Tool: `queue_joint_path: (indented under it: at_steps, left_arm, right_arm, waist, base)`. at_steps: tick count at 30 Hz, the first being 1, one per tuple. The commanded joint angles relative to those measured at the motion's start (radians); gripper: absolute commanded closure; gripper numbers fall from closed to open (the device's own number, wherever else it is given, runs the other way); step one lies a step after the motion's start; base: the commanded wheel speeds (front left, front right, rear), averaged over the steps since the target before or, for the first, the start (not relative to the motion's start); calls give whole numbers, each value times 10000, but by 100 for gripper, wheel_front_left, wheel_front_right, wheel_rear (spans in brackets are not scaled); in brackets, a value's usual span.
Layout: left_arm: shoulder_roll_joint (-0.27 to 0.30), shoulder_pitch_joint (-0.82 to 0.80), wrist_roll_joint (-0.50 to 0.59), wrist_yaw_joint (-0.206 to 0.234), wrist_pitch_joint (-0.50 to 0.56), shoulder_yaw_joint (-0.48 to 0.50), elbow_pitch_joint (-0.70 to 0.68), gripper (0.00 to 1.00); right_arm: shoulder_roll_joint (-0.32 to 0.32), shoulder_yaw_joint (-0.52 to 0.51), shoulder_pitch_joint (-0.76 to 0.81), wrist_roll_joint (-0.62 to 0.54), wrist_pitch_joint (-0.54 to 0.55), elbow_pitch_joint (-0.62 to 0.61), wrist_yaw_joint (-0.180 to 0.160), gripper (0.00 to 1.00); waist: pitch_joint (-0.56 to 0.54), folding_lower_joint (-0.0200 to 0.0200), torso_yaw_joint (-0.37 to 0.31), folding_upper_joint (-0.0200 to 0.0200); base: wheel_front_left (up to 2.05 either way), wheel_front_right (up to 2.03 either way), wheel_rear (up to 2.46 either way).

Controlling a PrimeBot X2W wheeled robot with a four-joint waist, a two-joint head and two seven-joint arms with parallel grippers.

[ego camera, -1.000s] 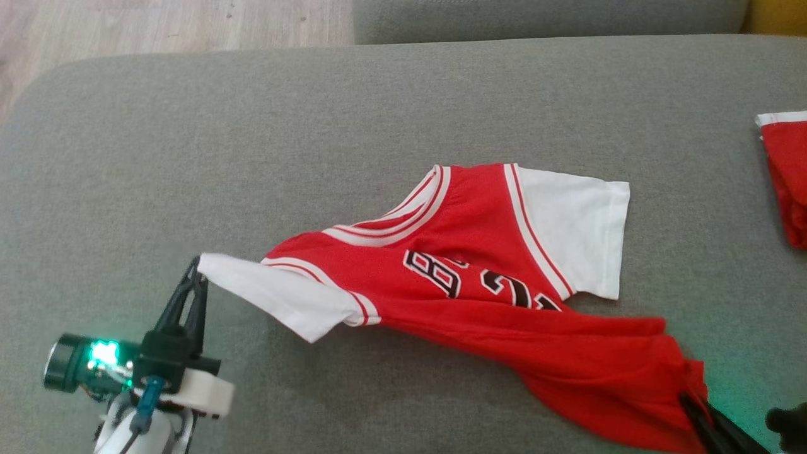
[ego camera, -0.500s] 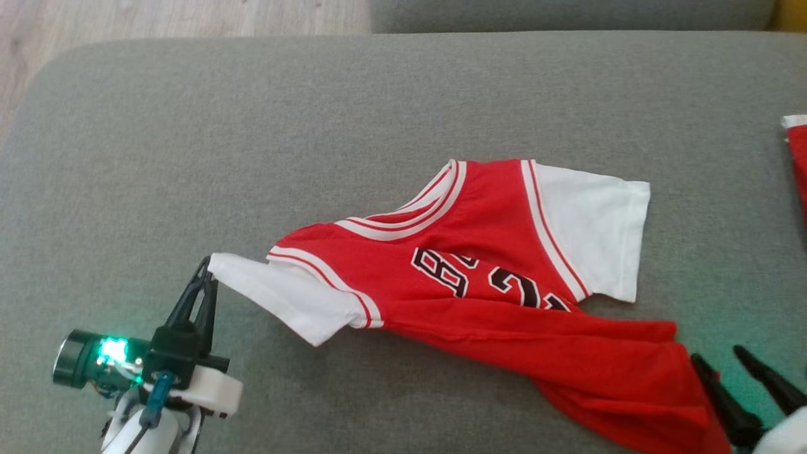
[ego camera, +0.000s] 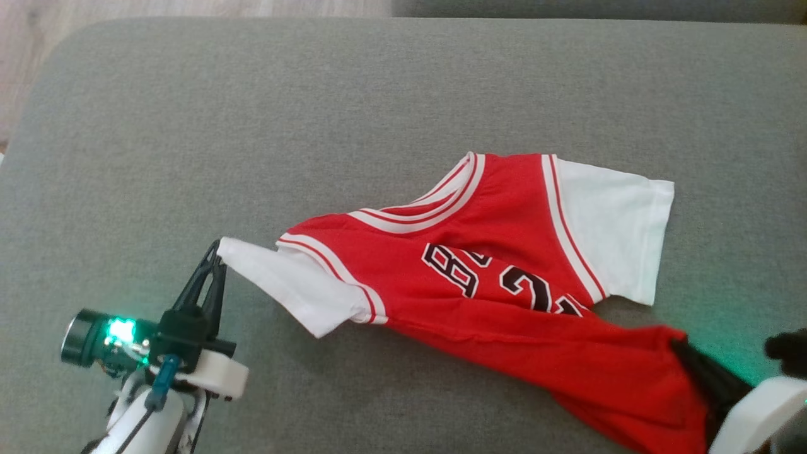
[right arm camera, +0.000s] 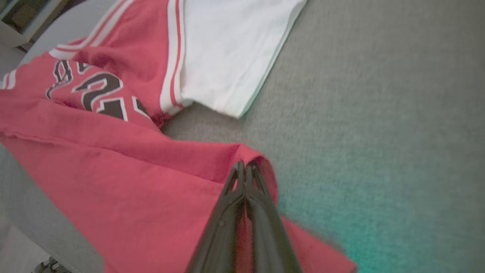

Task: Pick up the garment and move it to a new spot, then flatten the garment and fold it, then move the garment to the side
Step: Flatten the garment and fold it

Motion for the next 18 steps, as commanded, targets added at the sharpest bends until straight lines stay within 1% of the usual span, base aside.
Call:
queue_joint_path:
  at_steps: [1, 4, 6, 7, 10, 13, 14, 15, 18]
  left_arm:
    - [262, -683, -33, -29, -149, 418, -239, 100]
    - [322, -1167, 33, -231, -234, 385, -264, 100]
    - [332, -1714, 93, -464, -266, 329, -291, 100]
    - [369, -2439, 236, -722, -265, 246, -236, 100]
    - [308, -3813, 400, -1084, -288, 215, -172, 100]
    - [166, -5341, 586, -1434, -340, 186, 49, 100]
    - [108, -5854, 655, -1531, -363, 179, 146, 100]
    - [108, -5854, 655, -1531, -363, 179, 146, 100]
    - [9, -7309, 924, -1765, -444, 161, 516, 100]
  right_arm:
    - [-619, -56, -284, 82, -379, -358, 65, 100]
    - [-890, -314, -627, 90, -939, -542, 65, 100]
    - [-1112, -555, -997, 46, -1237, -685, 65, 100]
    - [-1331, -870, -1518, -79, -1490, -788, 65, 100]
    - [-1643, -1310, -2747, -423, -1787, -697, 65, 100]
    - [-1901, -1515, -4039, -687, -1943, -527, 65, 100]
    - [-1994, -1500, -4508, -753, -1992, -408, 65, 100]
    - [-1994, -1500, -4508, -753, -1992, -408, 65, 100]
    - [-2276, -1408, -5870, -998, -2230, 22, 65, 100]
  waist:
    - [15, 0, -70, 0]
    - [98, 0, -216, 0]
    - [195, 0, -340, 0]
    - [339, 0, -489, 0]
    - [646, 0, -729, 0]
    - [847, 0, -864, 0]
    - [894, 0, -886, 0]
    - [894, 0, -886, 0]
    - [954, 0, -924, 0]
  base:
    - [0, 0, 0]
    - [0, 0, 0]
    - [0, 0, 0]
    - [0, 0, 0]
    - [0, 0, 0]
    - [0, 0, 0]
    - [0, 0, 0]
    - [0, 0, 0]
    - [0, 0, 0]
